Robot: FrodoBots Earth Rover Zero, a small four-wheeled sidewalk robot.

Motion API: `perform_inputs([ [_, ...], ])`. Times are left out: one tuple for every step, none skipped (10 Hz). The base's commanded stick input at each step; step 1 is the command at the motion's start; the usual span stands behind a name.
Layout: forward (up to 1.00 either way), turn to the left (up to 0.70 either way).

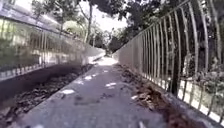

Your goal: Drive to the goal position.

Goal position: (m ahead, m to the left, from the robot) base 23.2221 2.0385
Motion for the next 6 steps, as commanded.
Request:
perform_inputs([
  [0.7,0.0],
  [0.7,0.0],
  [0.7,0.0],
  [0.7,0.0],
  [0.7,0.0],
  [0.7,0.0],
])
